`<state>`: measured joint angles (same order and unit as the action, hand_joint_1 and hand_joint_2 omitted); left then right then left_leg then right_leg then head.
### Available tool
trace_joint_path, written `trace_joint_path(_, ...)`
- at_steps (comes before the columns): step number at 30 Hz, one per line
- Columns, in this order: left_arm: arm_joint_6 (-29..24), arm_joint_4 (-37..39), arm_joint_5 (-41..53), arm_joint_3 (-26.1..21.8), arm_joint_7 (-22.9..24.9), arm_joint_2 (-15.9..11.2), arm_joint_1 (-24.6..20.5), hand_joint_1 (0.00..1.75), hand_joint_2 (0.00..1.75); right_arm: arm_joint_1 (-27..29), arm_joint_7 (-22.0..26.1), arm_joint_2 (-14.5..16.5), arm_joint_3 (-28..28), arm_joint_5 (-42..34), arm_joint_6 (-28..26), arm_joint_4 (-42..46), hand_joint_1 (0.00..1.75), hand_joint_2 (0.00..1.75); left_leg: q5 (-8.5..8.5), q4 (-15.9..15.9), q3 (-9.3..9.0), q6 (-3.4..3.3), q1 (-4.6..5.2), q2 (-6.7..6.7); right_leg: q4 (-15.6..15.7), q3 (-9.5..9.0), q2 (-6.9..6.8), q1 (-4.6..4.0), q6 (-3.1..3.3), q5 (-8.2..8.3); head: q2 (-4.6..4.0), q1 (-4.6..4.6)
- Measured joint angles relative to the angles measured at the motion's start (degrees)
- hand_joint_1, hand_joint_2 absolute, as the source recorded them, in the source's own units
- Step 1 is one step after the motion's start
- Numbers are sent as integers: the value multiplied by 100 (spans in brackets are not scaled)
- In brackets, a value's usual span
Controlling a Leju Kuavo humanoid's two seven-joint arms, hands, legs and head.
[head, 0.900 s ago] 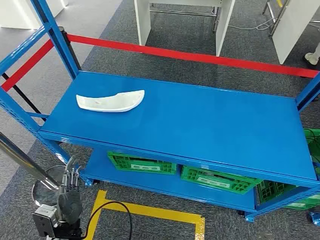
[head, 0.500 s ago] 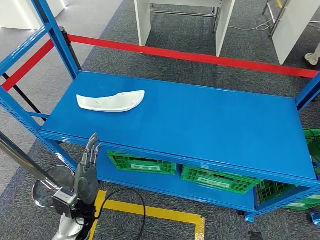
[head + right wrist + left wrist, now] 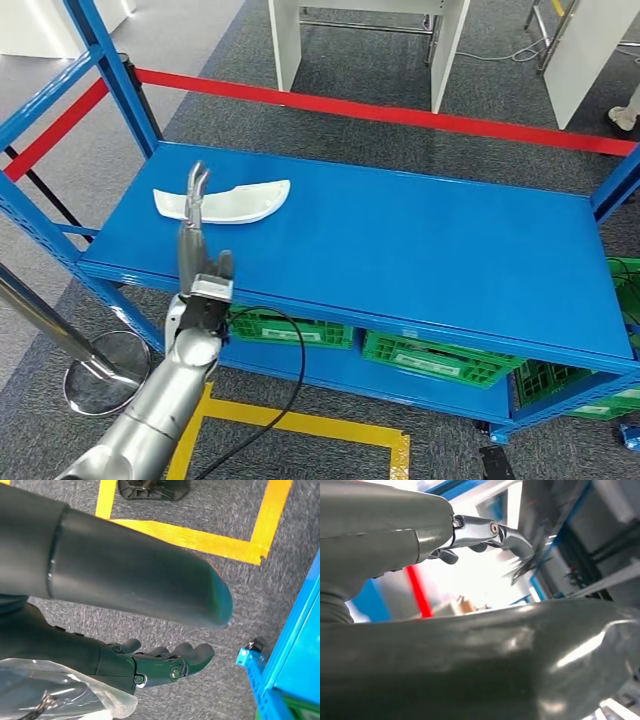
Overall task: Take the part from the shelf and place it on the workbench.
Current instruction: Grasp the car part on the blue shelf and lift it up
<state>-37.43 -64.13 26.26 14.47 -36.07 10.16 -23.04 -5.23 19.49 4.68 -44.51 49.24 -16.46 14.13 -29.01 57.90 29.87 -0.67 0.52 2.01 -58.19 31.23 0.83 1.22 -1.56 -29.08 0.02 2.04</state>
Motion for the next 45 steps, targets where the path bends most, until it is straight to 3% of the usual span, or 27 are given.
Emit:
trace_joint_path(6, -232, 547, 1002, 72, 189, -2, -550, 0, 0, -79, -74, 2, 68, 118, 58, -18, 0, 0, 0, 1, 2, 0, 0, -1, -1, 1, 3, 0, -1, 1, 0, 1)
trace_joint_path(9, -243, 624, 2112, -24, 395, 10, -647, 0, 0, -90, -118, 2, 104, 192, 107, -19, 0, 0, 0, 1, 4, 0, -1, -1, -2, 3, 2, 0, -1, 1, 0, 0)
trace_joint_path(13, -240, 1193, 4597, -228, 1146, -1, -1184, 0, 0, -170, -243, 23, 190, 342, 187, -28, 0, 0, 2, 1, 5, 0, 0, -2, -3, 6, 6, 0, -2, 2, 0, 0)
trace_joint_path(17, -200, 2294, 4801, -156, 1638, -74, -1863, 0, 175, -219, -299, 38, 259, 410, 223, -41, 0, 0, 8, 1, 5, 1, 0, -2, -3, 6, 5, 0, -2, 9, 0, 1)
trace_joint_path(24, 582, 3527, 5192, 304, 2032, -218, -2304, 0, 175, -221, -323, 39, 283, 441, 259, -61, 0, 0, 9, 1, 7, 1, 0, -4, -5, 7, 9, 0, -1, 9, 0, 1)
trace_joint_path(35, 1263, 4186, 5468, 835, 2600, -264, -2313, 0, 175, -210, -315, 41, 281, 435, 271, -70, 0, 0, 8, 2, 11, 0, 0, -4, -5, 10, 7, 1, -2, 9, 0, 0)
trace_joint_path(40, 1115, 4255, 5309, 886, 2859, -258, -2314, 0, 175, -180, -310, 42, 279, 429, 271, -74, 0, 0, 8, 2, 11, 0, 0, -4, -5, 10, 7, 0, -2, 9, 0, 1)
trace_joint_path(45, 365, 4270, 4819, 761, 2990, -203, -2317, 0, 175, -160, -304, 69, 276, 446, 270, -81, 0, 0, 8, 2, 11, 1, 0, -4, -5, 10, 7, 0, -2, 9, 0, 1)
